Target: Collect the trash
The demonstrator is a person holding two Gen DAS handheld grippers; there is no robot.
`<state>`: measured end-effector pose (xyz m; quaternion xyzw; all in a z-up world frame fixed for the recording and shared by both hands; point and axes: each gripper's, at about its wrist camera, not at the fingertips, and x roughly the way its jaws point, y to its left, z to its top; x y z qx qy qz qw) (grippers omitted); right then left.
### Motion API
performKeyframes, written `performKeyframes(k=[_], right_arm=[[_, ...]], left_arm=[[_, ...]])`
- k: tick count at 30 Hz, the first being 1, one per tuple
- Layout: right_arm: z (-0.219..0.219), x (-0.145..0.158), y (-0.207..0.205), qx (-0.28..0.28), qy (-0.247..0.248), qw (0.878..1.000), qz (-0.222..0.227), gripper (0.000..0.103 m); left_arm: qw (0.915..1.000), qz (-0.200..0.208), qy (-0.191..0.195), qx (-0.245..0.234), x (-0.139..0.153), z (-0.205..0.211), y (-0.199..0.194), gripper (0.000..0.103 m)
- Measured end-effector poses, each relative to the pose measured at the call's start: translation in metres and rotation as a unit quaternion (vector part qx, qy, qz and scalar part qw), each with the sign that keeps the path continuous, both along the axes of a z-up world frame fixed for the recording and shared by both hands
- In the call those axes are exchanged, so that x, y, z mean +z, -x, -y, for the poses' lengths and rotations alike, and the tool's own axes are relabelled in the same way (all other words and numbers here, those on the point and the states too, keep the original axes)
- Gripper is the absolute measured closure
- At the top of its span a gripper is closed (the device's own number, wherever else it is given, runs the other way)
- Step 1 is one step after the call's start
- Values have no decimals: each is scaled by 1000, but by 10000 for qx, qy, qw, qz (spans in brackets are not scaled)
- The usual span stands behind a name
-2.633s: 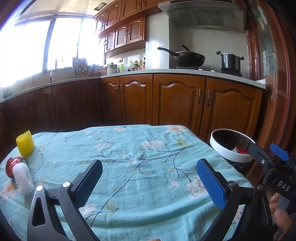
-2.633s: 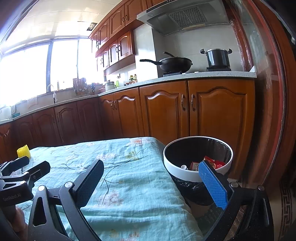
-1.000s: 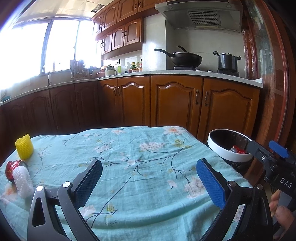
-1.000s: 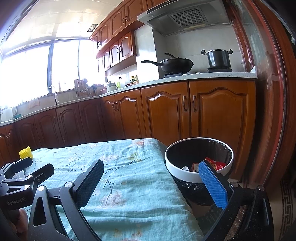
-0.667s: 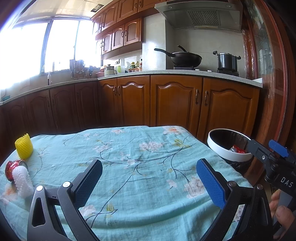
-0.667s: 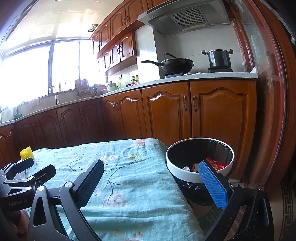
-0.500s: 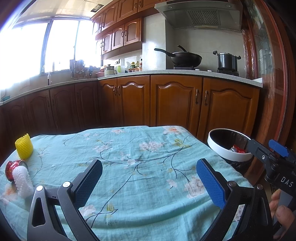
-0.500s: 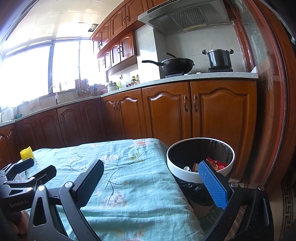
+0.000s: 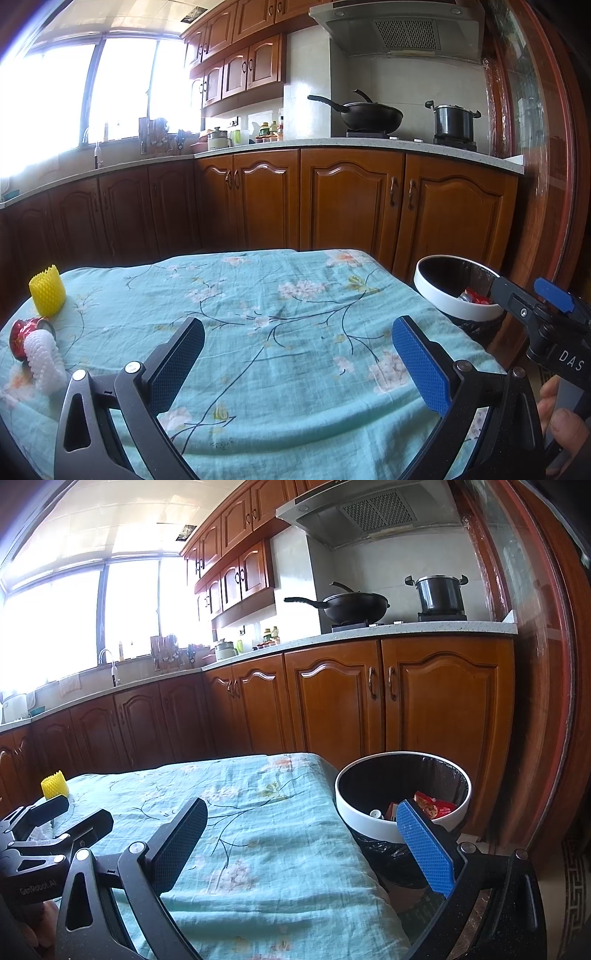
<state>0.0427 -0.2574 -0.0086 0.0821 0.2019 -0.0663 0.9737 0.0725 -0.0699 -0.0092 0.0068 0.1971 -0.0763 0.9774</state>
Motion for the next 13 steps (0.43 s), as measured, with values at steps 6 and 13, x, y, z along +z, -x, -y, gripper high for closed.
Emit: performKeyframes(k=[6, 13], right_arm=[[0, -1, -2, 10, -19, 10000, -16, 0], [1, -3, -3, 22, -49, 10000, -38, 0]], left_arm=[[10000, -15, 17, -23, -2, -3, -2, 1], [9999, -98, 65, -34, -4, -6, -5, 1]])
